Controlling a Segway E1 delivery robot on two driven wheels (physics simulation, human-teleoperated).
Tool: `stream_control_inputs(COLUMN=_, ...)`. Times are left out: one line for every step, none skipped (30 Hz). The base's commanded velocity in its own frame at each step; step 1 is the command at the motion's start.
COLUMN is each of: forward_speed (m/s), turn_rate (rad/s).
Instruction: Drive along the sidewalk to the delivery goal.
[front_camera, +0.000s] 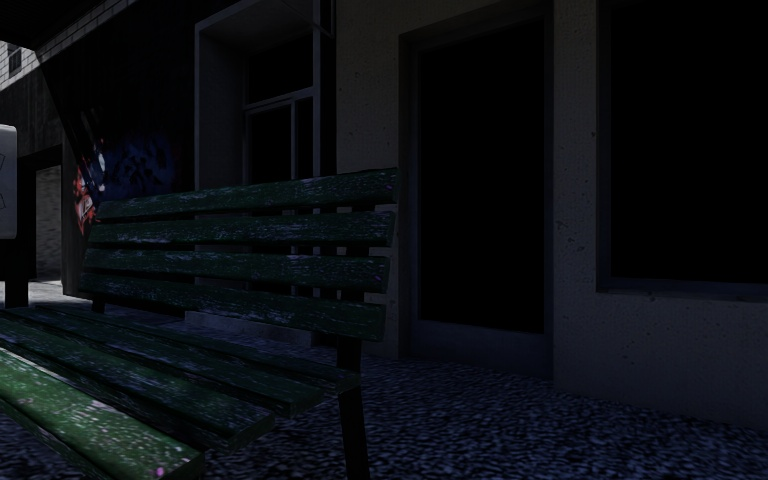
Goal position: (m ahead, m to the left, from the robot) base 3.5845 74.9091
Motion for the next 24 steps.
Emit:
stream_control_inputs(forward_speed=0.00, turn_rate=0.00)
stream_control_inputs(forward_speed=0.00, turn_rate=0.00)
stream_control_inputs(forward_speed=0.00, turn_rate=0.00)
stream_control_inputs(forward_speed=0.00, turn_rate=0.00)
stream_control_inputs(forward_speed=0.00, turn_rate=0.00)
stream_control_inputs(forward_speed=0.00, turn_rate=0.00)
stream_control_inputs(forward_speed=0.00, turn_rate=0.00)
stream_control_inputs(forward_speed=0.00, turn_rate=0.00)
stream_control_inputs(forward_speed=0.00, turn_rate=0.00)
stream_control_inputs(forward_speed=0.00, turn_rate=0.00)
stream_control_inputs(forward_speed=0.00, turn_rate=0.00)
stream_control_inputs(forward_speed=0.00, turn_rate=0.00)
stream_control_inputs(forward_speed=0.00, turn_rate=0.00)
stream_control_inputs(forward_speed=0.00, turn_rate=0.00)
stream_control_inputs(forward_speed=0.00, turn_rate=0.00)
stream_control_inputs(forward_speed=0.00, turn_rate=0.00)
stream_control_inputs(forward_speed=0.00, turn_rate=0.00)
stream_control_inputs(forward_speed=0.00, turn_rate=0.00)
stream_control_inputs(forward_speed=0.00, turn_rate=0.00)
stream_control_inputs(forward_speed=0.00, turn_rate=0.00)
stream_control_inputs(forward_speed=0.00, turn_rate=0.00)
stream_control_inputs(forward_speed=0.00, turn_rate=0.00)
stream_control_inputs(forward_speed=0.00, turn_rate=0.00)
stream_control_inputs(forward_speed=0.00, turn_rate=0.00)
